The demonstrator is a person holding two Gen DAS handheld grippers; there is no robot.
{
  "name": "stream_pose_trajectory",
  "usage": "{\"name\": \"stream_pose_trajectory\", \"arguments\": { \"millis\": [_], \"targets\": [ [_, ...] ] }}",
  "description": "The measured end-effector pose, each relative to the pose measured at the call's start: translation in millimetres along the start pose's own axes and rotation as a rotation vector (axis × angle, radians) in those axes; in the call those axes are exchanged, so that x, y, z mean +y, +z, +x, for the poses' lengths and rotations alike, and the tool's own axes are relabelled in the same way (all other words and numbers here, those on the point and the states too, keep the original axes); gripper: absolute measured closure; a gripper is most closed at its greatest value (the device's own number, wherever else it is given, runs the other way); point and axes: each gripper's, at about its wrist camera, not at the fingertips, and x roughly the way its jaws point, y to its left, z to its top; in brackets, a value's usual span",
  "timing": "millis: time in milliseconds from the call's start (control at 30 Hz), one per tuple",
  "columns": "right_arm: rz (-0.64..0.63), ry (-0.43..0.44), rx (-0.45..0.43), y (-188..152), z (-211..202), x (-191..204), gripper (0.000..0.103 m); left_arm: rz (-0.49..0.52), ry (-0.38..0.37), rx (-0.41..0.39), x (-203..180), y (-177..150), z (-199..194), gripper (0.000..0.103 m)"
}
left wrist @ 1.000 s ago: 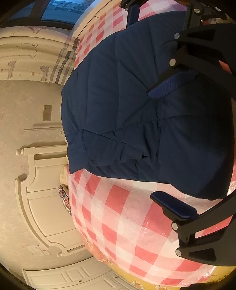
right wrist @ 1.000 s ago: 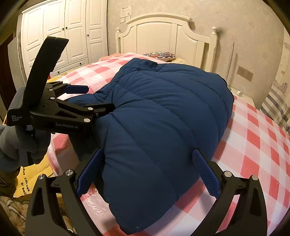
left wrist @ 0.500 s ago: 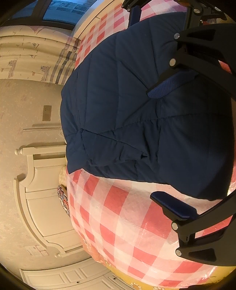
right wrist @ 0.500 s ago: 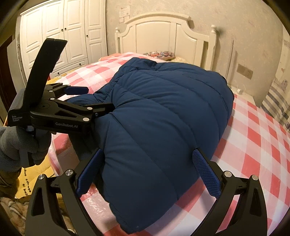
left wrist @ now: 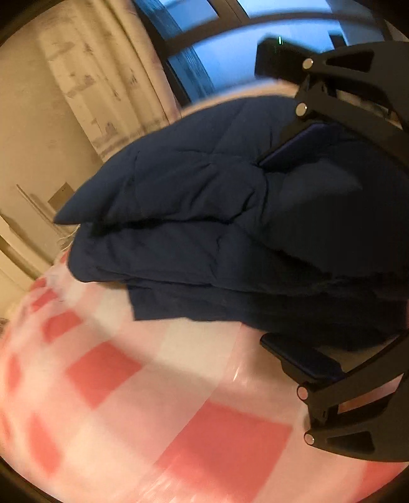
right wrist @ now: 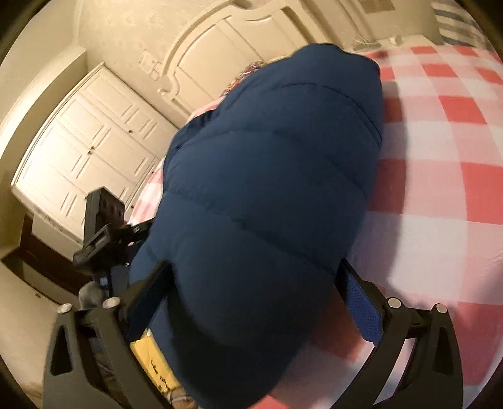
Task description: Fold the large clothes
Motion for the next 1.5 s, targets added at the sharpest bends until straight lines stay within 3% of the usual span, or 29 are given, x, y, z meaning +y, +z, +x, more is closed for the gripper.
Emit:
{"name": "stream_pose_trajectory", "arguments": {
  "millis": [100, 167, 333, 467, 600, 733, 833, 900, 933, 1000, 1100, 1300, 1500],
  "targets": [
    [-0.041, 0.002, -0.03, -3, 2, 7, 0.006, 0.019, -0.004, -0.01, -6, -2, 1, 0.006],
    [-0.098, -0.023, -0.07, -6, -5, 15, 0.019, 0.036, -0.009, -0.027, -13, -1, 1, 0.019],
    [-0.159, -0.152, -0.189, 1, -30, 8, 0.028, 0.079, 0.039, -0.049, -57, 14, 27, 0.029],
    [-0.183, -0.283, -0.263, 26, -54, -12, 0.037, 0.074, 0.041, -0.06, -100, 37, 73, 0.029],
    [-0.127, -0.381, -0.304, 50, -71, -44, 0.039, 0.121, 0.062, -0.067, -140, 62, 123, 0.029],
    [-0.06, -0.409, -0.31, 61, -85, -67, 0.033, 0.138, 0.128, -0.128, -160, 68, 149, 0.014],
    [-0.026, -0.46, -0.313, 46, -95, -53, 0.007, 0.19, 0.22, -0.228, -169, 54, 126, 0.011],
    [-0.058, -0.453, -0.344, 34, -108, -41, 0.007, 0.236, 0.28, -0.293, -179, 38, 100, 0.005],
    [-0.086, -0.463, -0.366, 23, -115, -30, 0.007, 0.285, 0.332, -0.369, -190, 23, 77, 0.002],
    [-0.134, -0.503, -0.413, -2, -130, -11, 0.007, 0.364, 0.43, -0.457, -206, -4, 45, 0.002],
    [-0.187, -0.568, -0.445, -34, -140, 18, 0.007, 0.408, 0.523, -0.517, -225, -38, 11, 0.002],
    [-0.291, -0.663, -0.503, -77, -154, 61, 0.006, 0.476, 0.55, -0.617, -247, -103, -33, 0.002],
    [-0.3, -0.69, -0.53, -88, -157, 70, 0.006, 0.527, 0.516, -0.637, -257, -122, -45, 0.002]
  ]
}}
